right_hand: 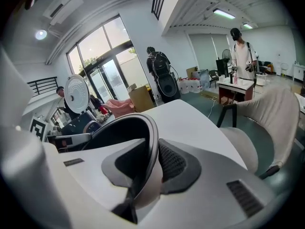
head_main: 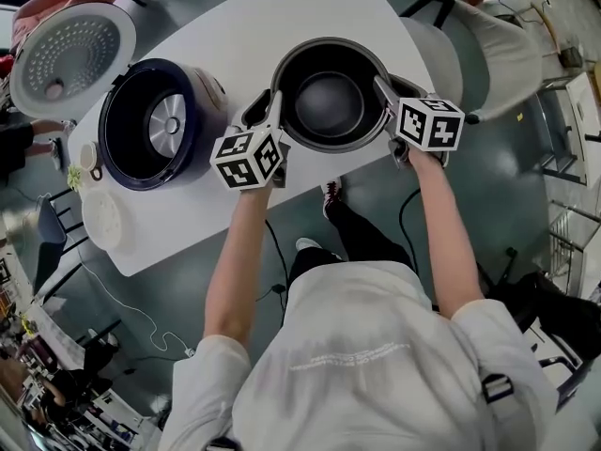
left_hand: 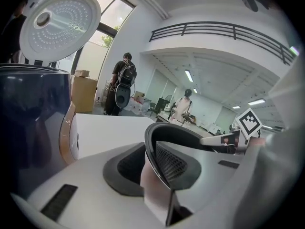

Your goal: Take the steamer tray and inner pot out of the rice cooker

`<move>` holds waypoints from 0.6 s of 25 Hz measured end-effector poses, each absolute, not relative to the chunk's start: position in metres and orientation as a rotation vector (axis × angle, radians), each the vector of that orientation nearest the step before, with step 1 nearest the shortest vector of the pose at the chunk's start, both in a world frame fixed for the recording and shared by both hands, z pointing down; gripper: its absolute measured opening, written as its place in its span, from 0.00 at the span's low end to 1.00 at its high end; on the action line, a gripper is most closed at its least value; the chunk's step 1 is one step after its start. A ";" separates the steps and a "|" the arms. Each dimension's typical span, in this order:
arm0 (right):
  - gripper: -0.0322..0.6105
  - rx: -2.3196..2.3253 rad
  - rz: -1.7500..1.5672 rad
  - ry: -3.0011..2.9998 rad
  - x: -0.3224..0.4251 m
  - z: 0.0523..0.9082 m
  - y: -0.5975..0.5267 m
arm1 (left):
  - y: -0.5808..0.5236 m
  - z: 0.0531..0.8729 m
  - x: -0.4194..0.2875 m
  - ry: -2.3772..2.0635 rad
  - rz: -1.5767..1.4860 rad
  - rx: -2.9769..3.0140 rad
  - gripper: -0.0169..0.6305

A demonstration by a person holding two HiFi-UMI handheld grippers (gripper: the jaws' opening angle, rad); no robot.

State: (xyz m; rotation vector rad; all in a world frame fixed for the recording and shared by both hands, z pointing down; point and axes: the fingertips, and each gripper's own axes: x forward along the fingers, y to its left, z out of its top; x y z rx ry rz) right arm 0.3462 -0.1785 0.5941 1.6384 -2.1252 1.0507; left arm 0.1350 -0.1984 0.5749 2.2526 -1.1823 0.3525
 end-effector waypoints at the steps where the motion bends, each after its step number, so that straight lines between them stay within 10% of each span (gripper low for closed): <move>1: 0.20 1.631 1.062 -2.120 0.344 0.596 -0.180 | -0.199 0.576 0.135 -1.170 0.355 2.255 0.15; 15: 0.26 1.848 0.842 -2.026 0.366 0.530 -0.132 | -0.139 0.526 0.100 -1.140 0.385 2.353 0.19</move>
